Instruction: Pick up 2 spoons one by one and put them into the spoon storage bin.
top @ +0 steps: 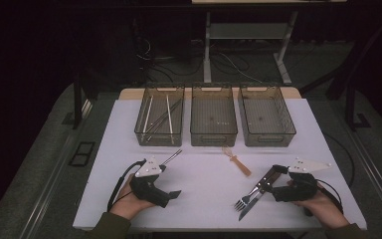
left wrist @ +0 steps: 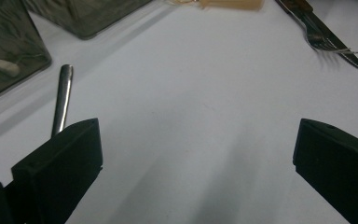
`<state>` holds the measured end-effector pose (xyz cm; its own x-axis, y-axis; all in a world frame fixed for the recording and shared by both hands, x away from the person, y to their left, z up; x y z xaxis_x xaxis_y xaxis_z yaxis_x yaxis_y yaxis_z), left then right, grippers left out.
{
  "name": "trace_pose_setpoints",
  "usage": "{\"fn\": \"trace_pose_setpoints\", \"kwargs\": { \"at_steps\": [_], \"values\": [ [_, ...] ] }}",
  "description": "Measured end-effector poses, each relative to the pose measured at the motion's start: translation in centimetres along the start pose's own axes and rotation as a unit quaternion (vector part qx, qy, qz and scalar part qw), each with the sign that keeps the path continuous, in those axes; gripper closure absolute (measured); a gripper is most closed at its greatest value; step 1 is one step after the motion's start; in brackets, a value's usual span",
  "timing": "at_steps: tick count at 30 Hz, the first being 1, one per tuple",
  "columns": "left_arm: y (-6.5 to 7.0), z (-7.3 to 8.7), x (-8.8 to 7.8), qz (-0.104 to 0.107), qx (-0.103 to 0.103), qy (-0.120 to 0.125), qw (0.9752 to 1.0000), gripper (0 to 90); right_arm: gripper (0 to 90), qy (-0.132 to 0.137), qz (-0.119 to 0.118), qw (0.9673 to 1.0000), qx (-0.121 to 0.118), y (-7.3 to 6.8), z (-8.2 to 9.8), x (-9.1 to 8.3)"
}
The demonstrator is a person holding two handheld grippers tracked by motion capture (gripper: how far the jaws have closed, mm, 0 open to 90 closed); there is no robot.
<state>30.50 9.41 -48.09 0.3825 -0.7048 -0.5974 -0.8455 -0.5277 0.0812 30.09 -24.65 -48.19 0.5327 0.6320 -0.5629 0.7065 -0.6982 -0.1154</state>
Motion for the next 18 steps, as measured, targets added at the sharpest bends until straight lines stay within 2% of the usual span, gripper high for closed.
{"fn": "trace_pose_setpoints", "kwargs": {
  "at_steps": [8, 11, 14, 18],
  "values": [
    [-1.4, -0.3, -1.2, -0.018, -0.019, 0.011, 0.9996, 10.5, 17.4, -0.008, 0.002, 1.0000, -0.004, -0.1, 0.2, 0.2],
    [-2.3, -0.1, -1.9, -0.032, -0.026, 0.014, 0.9990, 14.1, 17.4, -0.008, 0.002, 1.0000, -0.004, -0.1, 0.2, 0.2],
    [-3.3, 0.3, -2.6, -0.050, -0.035, 0.014, 0.9980, 16.8, 17.4, -0.009, 0.000, 1.0000, -0.004, -0.2, 0.2, 0.3],
    [-4.8, 0.8, -3.6, -0.068, -0.058, 0.022, 0.9958, 20.6, 17.4, -0.013, 0.002, 0.9999, -0.008, -0.3, 0.3, 0.4]
  ]
}}
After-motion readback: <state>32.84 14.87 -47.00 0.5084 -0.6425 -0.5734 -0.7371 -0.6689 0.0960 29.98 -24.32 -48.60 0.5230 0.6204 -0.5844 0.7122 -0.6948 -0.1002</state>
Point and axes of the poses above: each handheld gripper's, and its own axes: x roughly forward along the jaws, z roughly out of its underside, y roughly to its right, the point moved 8 cm from there along x, roughly forward along the jaws
